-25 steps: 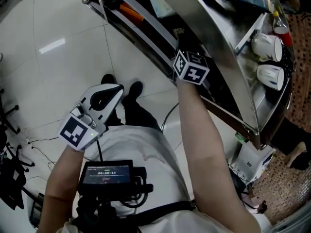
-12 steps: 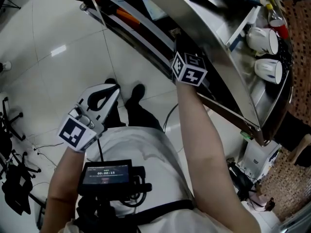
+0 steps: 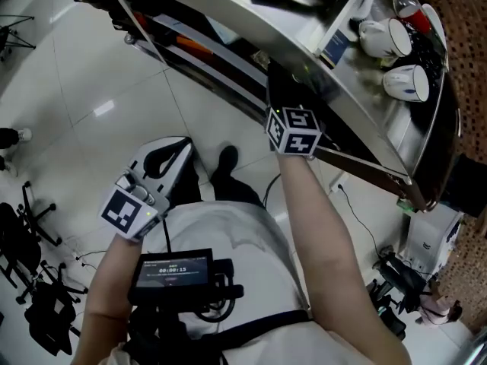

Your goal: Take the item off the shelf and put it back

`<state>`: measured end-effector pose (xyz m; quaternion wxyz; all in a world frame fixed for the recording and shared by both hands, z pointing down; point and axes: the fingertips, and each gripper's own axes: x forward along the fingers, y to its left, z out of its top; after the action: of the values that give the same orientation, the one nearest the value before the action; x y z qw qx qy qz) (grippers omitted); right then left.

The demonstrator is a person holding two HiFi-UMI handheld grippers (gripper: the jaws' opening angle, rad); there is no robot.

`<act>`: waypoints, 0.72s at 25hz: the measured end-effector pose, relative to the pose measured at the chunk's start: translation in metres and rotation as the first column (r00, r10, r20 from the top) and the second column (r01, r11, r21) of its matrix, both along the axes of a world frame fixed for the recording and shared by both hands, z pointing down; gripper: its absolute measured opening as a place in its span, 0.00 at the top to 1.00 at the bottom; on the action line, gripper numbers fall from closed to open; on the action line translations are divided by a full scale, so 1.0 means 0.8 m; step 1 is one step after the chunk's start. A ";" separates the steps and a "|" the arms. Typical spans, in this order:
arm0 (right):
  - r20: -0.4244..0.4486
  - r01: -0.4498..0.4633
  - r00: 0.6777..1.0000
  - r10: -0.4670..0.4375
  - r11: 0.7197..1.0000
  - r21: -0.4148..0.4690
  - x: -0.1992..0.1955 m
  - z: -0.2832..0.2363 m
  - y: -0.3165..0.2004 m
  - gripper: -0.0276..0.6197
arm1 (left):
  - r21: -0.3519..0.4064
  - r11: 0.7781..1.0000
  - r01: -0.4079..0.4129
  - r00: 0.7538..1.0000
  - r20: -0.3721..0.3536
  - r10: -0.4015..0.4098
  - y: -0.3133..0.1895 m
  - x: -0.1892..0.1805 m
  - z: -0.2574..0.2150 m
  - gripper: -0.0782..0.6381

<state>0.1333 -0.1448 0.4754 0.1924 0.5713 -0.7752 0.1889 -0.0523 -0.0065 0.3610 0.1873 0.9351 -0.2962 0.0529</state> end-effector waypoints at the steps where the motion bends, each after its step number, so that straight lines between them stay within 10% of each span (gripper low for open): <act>1: 0.010 0.009 1.000 -0.009 1.000 0.002 -0.001 -0.004 0.008 0.95 | 0.003 1.000 -0.008 1.000 0.000 0.008 0.000 0.002 -0.003 0.88; 18: 0.301 0.123 0.936 -0.181 0.972 0.202 -0.053 -0.164 0.131 0.96 | 0.081 0.992 -0.096 0.995 0.025 0.094 -0.015 0.020 -0.064 0.88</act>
<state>0.0908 -0.0400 0.3441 0.0269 0.4867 -0.8518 0.1920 -0.0361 -0.0184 0.3100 0.1429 0.9544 -0.2554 0.0594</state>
